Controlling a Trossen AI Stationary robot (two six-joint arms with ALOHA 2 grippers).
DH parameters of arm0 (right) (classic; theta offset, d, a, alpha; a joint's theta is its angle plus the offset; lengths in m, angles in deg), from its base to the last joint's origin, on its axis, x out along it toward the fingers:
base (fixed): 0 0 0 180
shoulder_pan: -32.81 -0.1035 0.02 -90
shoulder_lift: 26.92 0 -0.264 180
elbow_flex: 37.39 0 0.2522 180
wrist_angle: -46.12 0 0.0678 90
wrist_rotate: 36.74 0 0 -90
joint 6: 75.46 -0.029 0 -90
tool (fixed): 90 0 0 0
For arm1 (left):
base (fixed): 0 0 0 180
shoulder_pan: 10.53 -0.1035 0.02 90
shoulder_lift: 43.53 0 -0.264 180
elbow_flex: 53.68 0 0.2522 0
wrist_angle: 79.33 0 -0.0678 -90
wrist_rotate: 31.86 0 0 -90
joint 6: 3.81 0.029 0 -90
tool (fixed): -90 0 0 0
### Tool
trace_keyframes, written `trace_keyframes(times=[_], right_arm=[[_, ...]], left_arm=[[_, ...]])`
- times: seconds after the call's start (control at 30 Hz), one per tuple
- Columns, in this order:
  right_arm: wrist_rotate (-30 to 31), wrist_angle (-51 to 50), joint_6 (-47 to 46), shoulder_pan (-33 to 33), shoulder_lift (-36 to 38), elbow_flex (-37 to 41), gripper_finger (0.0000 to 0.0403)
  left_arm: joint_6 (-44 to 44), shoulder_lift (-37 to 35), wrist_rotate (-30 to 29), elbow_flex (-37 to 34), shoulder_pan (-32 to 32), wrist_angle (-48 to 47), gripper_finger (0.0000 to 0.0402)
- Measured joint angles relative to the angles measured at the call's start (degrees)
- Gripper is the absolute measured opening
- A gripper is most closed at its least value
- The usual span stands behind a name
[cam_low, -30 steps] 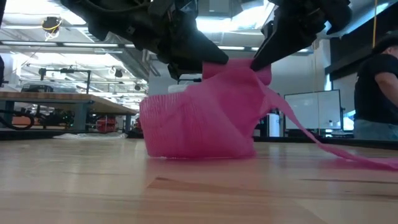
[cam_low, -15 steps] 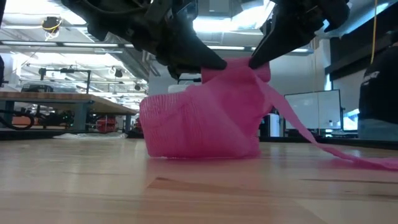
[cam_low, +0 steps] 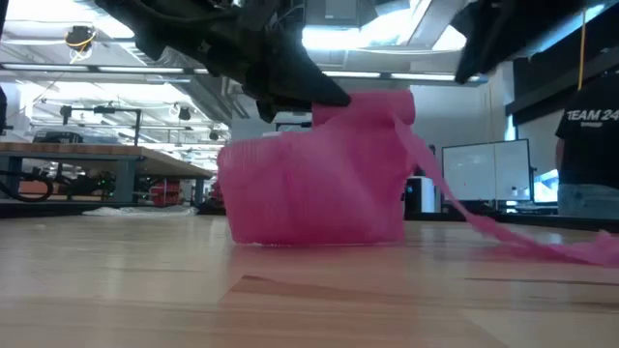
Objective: Roll bandage
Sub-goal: Roll the pink bandage
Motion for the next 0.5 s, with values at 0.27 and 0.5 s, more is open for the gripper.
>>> trace_keyframes(times=[0.27,0.5], right_arm=[[14.6,30.2,1.7,-2.6,-2.0,14.0,0.0183],[22.8,43.7,6.0,-2.7,-4.5,16.5,0.0177]], left_arm=[[-0.7,-0.6,-0.6,0.1,-0.2,0.8,0.0059],[-4.5,-0.7,-0.6,0.1,-1.4,2.1,0.0060]])
